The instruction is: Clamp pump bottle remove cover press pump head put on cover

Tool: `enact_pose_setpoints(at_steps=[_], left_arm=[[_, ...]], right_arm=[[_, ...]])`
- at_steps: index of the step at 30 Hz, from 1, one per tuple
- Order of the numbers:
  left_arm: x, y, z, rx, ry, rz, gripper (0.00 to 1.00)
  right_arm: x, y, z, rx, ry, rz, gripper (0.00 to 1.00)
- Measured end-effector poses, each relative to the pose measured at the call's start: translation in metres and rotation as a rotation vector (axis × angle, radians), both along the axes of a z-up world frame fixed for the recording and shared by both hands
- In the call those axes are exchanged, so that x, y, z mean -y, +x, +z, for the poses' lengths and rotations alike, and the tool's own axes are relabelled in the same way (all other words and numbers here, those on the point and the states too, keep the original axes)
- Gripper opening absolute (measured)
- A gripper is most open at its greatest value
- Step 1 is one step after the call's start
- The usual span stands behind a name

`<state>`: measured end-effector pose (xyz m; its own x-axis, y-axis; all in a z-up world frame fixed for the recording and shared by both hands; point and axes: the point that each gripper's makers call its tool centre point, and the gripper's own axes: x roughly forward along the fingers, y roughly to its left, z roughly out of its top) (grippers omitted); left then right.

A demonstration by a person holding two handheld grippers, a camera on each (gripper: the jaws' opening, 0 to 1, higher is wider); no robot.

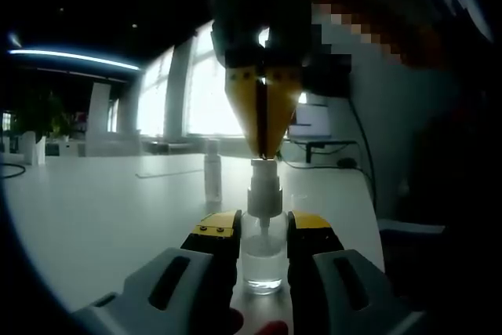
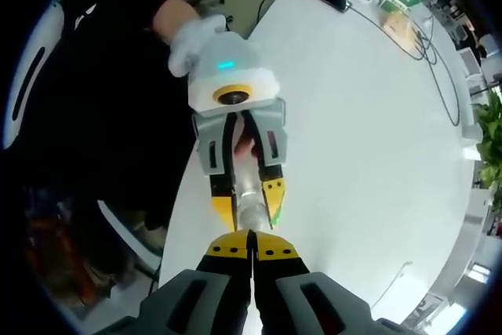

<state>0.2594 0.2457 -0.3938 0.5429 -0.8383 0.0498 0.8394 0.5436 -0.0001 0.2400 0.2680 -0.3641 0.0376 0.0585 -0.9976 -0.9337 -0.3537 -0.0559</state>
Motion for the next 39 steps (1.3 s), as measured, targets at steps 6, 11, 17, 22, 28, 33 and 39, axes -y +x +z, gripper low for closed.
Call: enact_pose_setpoints(at_steps=[6,11,17,22,28,33,39], left_arm=[[0.0001,-0.0004,0.0001,0.001,0.001,0.001,0.15],[-0.0003,0.0,-0.0002,0.001,0.0,0.0,0.15],[-0.0003,0.0001,-0.0001,0.002,0.001,-0.001,0.15],[-0.0003,0.0003,-0.0003,0.003,0.001,-0.001,0.15],[-0.0006,0.0007,-0.0005,0.004,0.001,-0.001,0.15],[-0.0005,0.0007,-0.0005,0.005,0.002,-0.001,0.15],[-0.0004,0.0006,-0.0006,0.004,0.002,-0.001,0.15]], right_arm=[[0.0,0.0007,-0.003,-0.008,-0.002,-0.036,0.0],[0.0003,-0.0006,-0.0027,0.003,-0.005,-0.025,0.0],[0.0008,0.0002,0.0032,0.002,0.019,-0.008,0.0],[0.0008,0.0001,0.0036,-0.006,0.023,-0.015,0.0],[0.0008,0.0003,0.0036,-0.006,0.024,-0.016,0.0],[0.0008,0.0001,0.0036,-0.004,0.025,-0.008,0.0],[0.0003,0.0002,0.0035,-0.001,0.021,0.001,0.0]])
